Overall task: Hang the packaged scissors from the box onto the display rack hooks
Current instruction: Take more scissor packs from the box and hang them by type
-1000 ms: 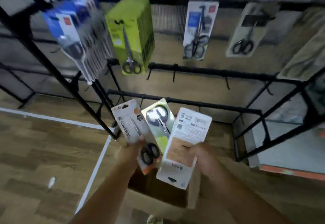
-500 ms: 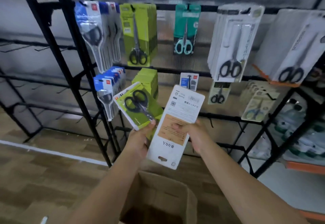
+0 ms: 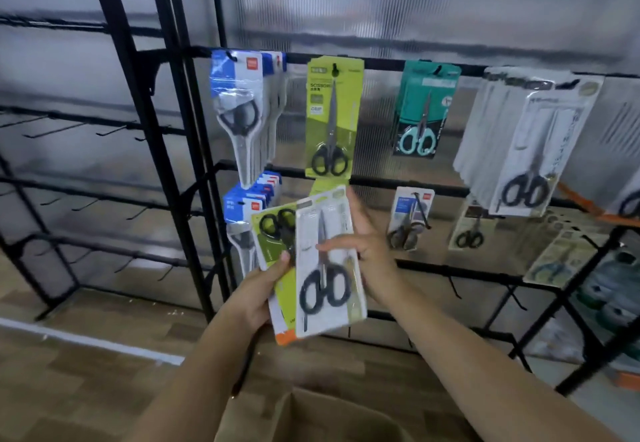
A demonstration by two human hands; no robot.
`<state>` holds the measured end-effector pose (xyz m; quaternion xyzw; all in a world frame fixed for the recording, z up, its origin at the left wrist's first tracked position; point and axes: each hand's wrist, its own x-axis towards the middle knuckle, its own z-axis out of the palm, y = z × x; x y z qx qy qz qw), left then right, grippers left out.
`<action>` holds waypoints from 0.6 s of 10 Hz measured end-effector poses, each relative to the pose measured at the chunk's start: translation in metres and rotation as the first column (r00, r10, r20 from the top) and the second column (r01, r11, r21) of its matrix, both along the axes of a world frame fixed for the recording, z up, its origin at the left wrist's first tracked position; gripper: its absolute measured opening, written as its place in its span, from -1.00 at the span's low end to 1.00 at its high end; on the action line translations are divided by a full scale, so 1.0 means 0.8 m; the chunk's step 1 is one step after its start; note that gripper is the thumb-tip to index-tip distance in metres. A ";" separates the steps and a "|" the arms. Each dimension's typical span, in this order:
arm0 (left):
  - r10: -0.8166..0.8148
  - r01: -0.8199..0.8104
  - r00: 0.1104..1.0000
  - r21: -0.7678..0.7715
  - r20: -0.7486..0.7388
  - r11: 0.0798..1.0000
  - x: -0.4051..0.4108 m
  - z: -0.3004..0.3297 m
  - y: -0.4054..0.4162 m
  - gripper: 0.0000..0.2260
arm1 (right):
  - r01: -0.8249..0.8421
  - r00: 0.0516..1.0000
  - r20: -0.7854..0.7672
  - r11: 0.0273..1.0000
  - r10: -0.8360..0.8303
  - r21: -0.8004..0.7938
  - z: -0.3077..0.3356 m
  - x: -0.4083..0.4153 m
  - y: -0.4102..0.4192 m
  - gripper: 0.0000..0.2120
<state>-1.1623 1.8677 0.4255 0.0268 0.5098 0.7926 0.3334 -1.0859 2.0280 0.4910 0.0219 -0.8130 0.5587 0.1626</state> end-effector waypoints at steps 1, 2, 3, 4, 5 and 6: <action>-0.017 0.017 1.000 0.005 -0.003 1.000 -0.013 0.002 -0.006 -0.78 | 0.070 0.989 -0.149 0.915 -0.011 0.397 -0.047 -0.014 0.002 -0.35; 0.007 -0.005 0.999 0.043 -0.043 0.999 -0.014 0.002 -0.006 -0.80 | 0.029 0.991 -0.136 0.931 0.022 0.365 -0.054 -0.019 0.007 -0.41; 0.036 -0.032 0.997 0.070 -0.064 0.997 -0.010 0.001 -0.002 -0.65 | 0.065 0.997 -0.073 0.866 -0.032 0.496 -0.053 -0.016 0.018 -0.26; 0.075 -0.066 0.994 0.109 -0.077 0.992 -0.006 -0.001 0.006 -0.65 | 0.215 0.975 0.003 0.940 -0.224 0.265 -0.036 -0.001 0.038 -0.25; 0.098 -0.084 0.990 0.134 -0.104 0.987 0.002 -0.003 0.024 -0.65 | 0.260 0.959 0.168 0.942 -0.227 -0.211 -0.023 0.018 0.056 -0.49; 0.068 -0.044 0.986 0.154 -0.151 0.987 0.017 0.002 0.062 -0.76 | 0.211 0.961 0.238 0.933 -0.142 -0.293 -0.017 0.038 0.071 -0.45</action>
